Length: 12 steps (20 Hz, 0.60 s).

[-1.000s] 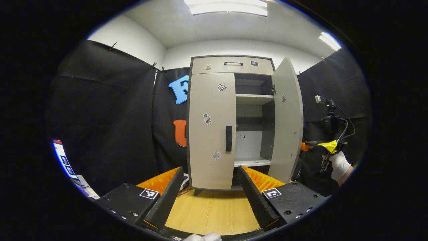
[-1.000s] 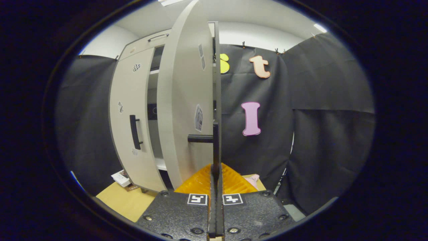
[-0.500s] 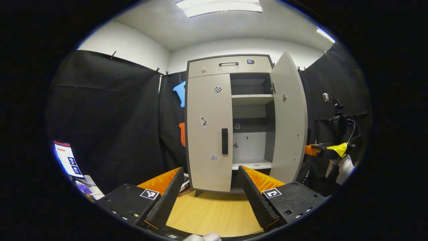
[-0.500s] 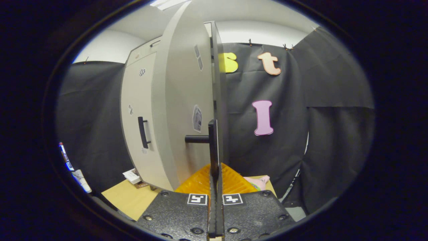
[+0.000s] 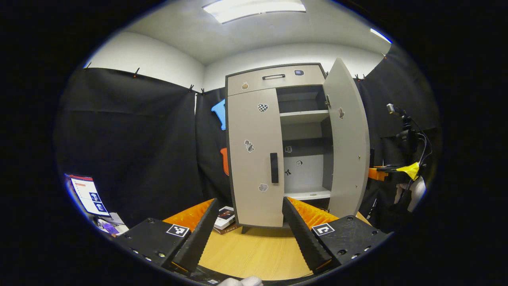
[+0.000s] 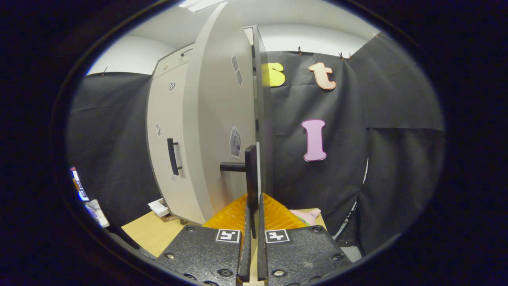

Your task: Open the right door of the double-door shoe cabinet with the right hand, and open the left door with the left hand.

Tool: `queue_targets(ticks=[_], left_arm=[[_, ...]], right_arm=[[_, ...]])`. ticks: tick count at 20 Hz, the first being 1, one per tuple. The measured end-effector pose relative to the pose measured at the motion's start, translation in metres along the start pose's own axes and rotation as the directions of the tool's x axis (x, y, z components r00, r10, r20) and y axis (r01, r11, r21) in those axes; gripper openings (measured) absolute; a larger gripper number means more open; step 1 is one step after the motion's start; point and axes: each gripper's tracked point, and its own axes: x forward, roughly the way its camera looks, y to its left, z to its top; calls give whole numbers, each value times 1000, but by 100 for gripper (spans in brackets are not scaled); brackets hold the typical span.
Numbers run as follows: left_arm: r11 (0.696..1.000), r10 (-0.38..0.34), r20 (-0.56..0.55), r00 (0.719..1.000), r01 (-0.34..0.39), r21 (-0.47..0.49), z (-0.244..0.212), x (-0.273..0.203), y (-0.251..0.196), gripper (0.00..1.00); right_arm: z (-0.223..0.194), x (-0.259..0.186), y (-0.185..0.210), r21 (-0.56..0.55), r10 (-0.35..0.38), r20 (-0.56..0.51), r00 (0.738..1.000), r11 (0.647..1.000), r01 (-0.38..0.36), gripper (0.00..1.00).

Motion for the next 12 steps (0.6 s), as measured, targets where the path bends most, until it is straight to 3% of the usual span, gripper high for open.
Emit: queue_targets(ticks=[1,4,6,12], left_arm=[[1000,-11,0,1000,11,-2,-1,6,4,96],[999,-40,-5,999,40,4,-4,29,17,96],[998,-66,-7,998,66,1,-8,49,26,96],[985,-170,-15,985,170,-3,-24,114,36,96]], right_arm=[[2,-9,-5,-3,-26,12,1000,1000,26,14],[11,-33,-6,-4,-82,27,996,997,82,58],[15,-49,2,-5,-109,35,993,994,109,72],[9,-86,60,-3,-140,65,988,990,141,95]])
